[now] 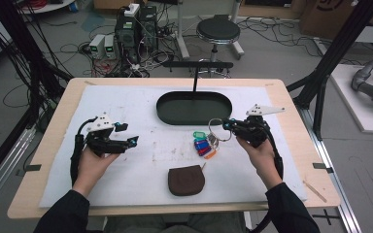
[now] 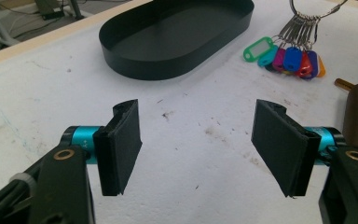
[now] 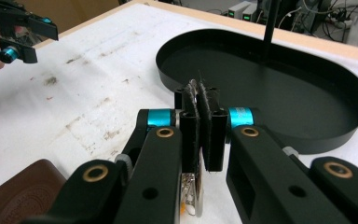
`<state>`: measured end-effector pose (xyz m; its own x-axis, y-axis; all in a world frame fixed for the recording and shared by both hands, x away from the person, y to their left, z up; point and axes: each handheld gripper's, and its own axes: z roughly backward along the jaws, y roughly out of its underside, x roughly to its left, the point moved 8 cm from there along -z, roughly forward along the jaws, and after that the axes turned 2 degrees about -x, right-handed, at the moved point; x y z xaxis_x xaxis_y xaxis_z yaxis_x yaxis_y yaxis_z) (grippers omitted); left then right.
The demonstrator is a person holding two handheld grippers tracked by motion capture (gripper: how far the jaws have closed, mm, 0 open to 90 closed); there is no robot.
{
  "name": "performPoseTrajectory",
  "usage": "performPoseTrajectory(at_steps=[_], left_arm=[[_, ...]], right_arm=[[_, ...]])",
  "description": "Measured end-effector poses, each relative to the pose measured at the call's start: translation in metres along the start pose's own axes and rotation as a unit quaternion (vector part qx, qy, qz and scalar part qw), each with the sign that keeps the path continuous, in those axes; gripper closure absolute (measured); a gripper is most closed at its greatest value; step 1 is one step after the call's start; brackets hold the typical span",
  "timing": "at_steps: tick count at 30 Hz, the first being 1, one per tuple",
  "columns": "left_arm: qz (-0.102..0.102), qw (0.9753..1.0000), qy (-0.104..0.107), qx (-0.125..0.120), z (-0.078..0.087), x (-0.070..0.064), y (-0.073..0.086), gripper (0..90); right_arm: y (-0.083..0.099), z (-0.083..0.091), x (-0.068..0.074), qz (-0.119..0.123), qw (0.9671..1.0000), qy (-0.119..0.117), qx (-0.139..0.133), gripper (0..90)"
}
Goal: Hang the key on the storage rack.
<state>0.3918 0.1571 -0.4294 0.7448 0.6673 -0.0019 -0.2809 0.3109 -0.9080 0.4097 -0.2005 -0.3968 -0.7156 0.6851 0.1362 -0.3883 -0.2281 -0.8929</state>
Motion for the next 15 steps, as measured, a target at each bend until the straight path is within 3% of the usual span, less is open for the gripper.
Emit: performPoseTrajectory(at_steps=[7, 15], left_arm=[[-0.005, 0.9999, 0.007, -0.007, 0.002, -0.007, -0.001, 32.7], [-0.002, 0.9999, 0.01, -0.009, 0.002, -0.006, 0.002, 32.7]], right_arm=[[-0.012, 0.005, 0.002, 0.012, 0.9999, -0.001, -0.006, 87.9], [-0.024, 0.011, 0.002, 0.02, 0.9996, -0.002, -0.018, 87.9]])
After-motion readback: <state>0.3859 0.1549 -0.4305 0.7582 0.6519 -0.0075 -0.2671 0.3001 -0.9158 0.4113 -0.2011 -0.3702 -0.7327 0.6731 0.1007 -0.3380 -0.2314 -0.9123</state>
